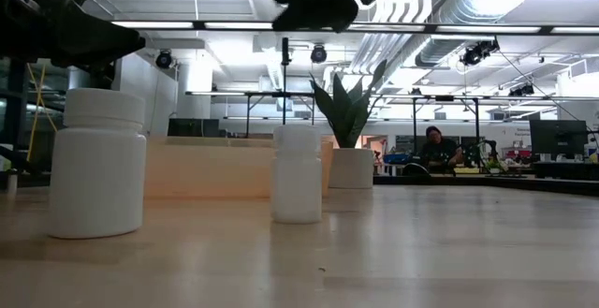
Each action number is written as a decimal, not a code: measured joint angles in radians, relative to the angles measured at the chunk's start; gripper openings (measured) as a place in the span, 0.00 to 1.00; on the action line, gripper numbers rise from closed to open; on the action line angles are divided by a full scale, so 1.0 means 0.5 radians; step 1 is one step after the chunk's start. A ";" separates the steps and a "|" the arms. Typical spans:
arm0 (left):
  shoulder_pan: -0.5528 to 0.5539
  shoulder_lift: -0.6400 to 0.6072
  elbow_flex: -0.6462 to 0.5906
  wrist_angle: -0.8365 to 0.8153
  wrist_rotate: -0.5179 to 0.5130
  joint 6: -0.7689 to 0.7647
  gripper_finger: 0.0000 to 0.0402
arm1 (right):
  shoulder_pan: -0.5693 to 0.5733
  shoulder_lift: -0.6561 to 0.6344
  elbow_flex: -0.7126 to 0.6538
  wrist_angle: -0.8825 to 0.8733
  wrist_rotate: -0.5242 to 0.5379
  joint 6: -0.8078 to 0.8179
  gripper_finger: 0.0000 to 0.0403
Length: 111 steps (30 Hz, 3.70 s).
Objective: Pick and place pill bottles into a basket
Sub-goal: Put the transparent pill bottle in the orange bin
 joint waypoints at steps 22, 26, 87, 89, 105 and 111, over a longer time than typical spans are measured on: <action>-0.001 0.000 0.000 0.000 0.000 0.000 0.27 | 0.034 0.288 -0.275 0.418 -0.411 -0.038 0.67; 0.000 0.000 0.000 0.001 0.000 0.000 0.27 | 0.036 0.329 -0.275 0.423 -0.434 -0.060 0.67; 0.000 0.000 0.000 -0.016 0.000 0.000 0.27 | -0.934 0.337 0.126 0.340 -0.795 -0.605 0.32; 0.000 0.000 0.000 -0.016 0.000 0.001 0.27 | -0.929 0.404 0.126 0.392 -0.797 -0.583 0.31; -0.001 0.001 0.000 -0.016 0.000 0.001 0.27 | -0.885 0.534 0.123 0.219 -0.832 -0.487 0.33; -0.001 0.001 0.000 -0.016 0.000 0.001 0.27 | -0.885 0.534 0.121 0.213 -0.833 -0.487 0.34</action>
